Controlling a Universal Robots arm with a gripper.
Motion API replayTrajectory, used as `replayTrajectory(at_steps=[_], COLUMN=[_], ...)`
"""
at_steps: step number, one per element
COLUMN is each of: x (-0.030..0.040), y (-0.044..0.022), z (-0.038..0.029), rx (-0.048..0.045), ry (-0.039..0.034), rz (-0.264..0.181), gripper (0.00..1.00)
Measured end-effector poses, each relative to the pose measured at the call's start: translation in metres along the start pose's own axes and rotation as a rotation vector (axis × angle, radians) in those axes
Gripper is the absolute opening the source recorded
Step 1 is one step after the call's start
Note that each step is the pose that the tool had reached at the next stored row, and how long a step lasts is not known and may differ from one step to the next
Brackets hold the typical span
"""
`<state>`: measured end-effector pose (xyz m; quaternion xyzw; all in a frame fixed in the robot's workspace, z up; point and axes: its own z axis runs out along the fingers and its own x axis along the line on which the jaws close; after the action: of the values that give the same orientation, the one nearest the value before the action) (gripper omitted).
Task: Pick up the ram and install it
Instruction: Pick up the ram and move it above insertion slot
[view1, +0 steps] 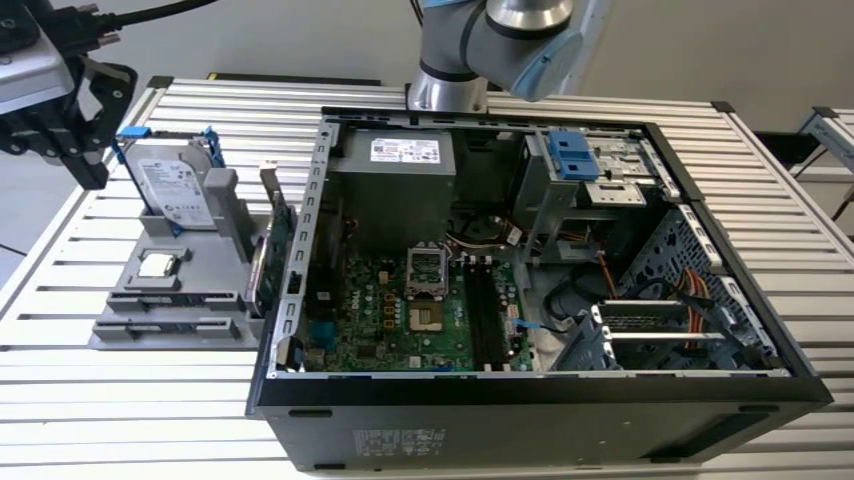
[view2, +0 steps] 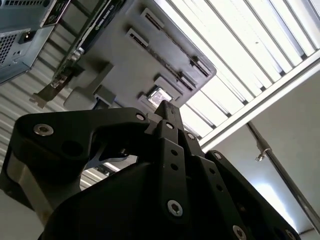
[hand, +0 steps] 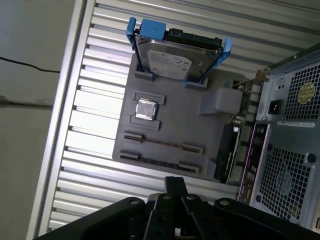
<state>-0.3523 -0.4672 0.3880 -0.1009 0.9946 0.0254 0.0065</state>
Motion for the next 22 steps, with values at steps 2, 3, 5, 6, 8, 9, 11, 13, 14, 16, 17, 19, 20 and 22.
replayTrajectory(at_steps=[2, 3, 5, 6, 8, 9, 11, 13, 14, 16, 17, 19, 20, 22], x=[0.0, 0.0, 0.0, 0.0, 0.0, 0.0, 0.0, 0.0, 0.0, 0.0, 0.0, 0.0, 0.0, 0.0], y=[0.0, 0.0, 0.0, 0.0, 0.0, 0.0, 0.0, 0.0, 0.0, 0.0, 0.0, 0.0, 0.0, 0.0], z=[-0.0001, -0.0001, 0.0, 0.0, 0.0, 0.0, 0.0, 0.0, 0.0, 0.0, 0.0, 0.0, 0.0, 0.0], rx=[-0.0002, -0.0003, -0.0005, -0.0007, -0.0009, -0.001, -0.0012, -0.0014, -0.0016, -0.0018, -0.0019, -0.0021, -0.0022, -0.0024], ry=[0.0007, 0.001, 0.0016, 0.0019, 0.0024, 0.0028, 0.0035, 0.004, 0.0043, 0.0049, 0.0052, 0.0057, 0.006, 0.0066], rz=[-0.012, -0.019, -0.032, -0.037, -0.05, -0.057, -0.069, -0.081, -0.087, -0.099, -0.105, -0.116, -0.122, -0.133], gripper=[0.0, 0.0, 0.0, 0.0, 0.0, 0.0, 0.0, 0.0, 0.0, 0.0, 0.0, 0.0, 0.0, 0.0])
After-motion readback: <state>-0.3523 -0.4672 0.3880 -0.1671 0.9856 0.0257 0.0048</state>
